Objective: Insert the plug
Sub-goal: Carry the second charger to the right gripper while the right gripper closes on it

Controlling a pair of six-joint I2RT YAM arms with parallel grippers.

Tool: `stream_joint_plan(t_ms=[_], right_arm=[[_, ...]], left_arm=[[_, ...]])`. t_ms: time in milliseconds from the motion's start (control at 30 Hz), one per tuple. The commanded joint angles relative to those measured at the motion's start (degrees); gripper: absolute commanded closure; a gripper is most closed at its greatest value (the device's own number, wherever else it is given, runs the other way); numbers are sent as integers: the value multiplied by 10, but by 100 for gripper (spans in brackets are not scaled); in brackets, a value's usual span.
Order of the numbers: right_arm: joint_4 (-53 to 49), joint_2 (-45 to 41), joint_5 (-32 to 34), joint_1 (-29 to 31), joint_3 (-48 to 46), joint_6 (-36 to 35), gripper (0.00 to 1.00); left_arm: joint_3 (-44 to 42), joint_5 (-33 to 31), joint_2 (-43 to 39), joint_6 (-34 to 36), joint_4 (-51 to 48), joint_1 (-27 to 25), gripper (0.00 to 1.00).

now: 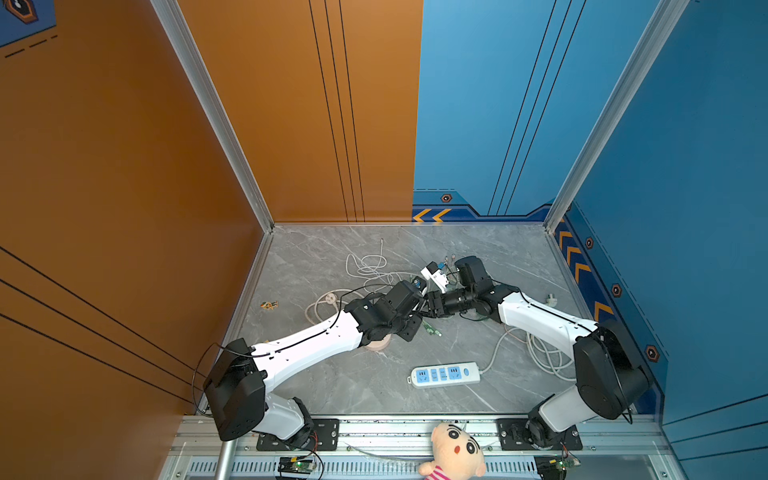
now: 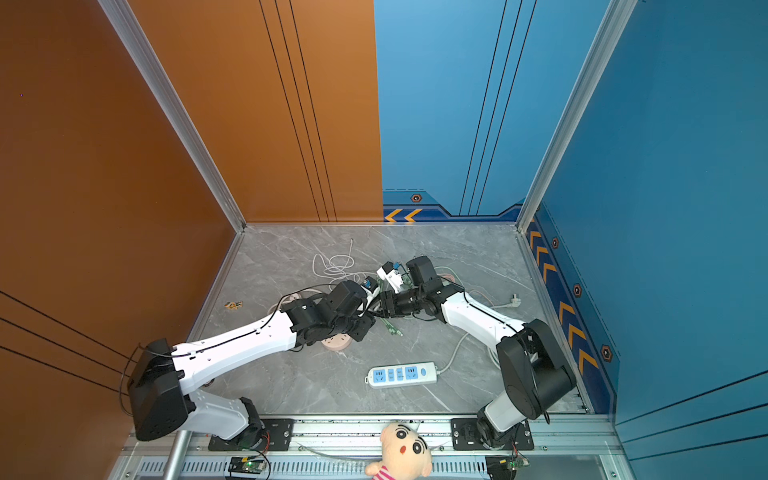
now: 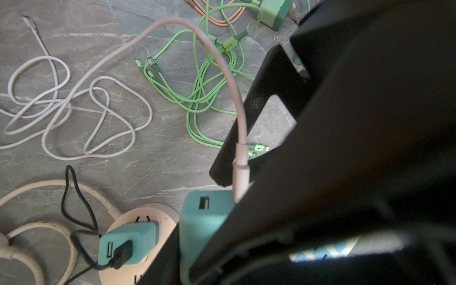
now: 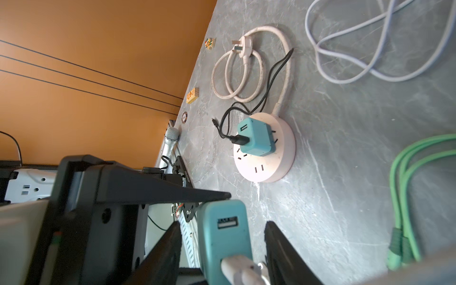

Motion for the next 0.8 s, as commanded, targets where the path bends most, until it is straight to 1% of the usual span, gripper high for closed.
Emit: stream_joint_plan(t_ms=[0, 300, 367, 400, 500, 600, 667, 767], right_arm=[[8, 15, -37, 12, 20, -10, 47], [-21, 41, -41, 26, 36, -30, 59], [-35, 44, -39, 33, 43, -43, 59], [-39, 46, -38, 35, 45, -47, 59], [-40, 52, -38, 41, 51, -48, 59], [-42, 60, -42, 47, 57, -50, 59], [-56, 64, -43, 50, 64, -65, 60], [-81, 64, -40, 57, 72, -93, 69]], left_arm=[[-12, -13, -25, 8, 25, 8, 65], [-28, -13, -58, 14, 42, 25, 65], [-28, -10, -61, 14, 48, 27, 65], [-47, -7, -62, 13, 52, 27, 65], [-51, 3, -63, 13, 60, 27, 65], [-58, -4, -68, 12, 69, 27, 65], [-61, -6, -74, 13, 75, 27, 65], [-61, -8, -79, 16, 76, 30, 65]])
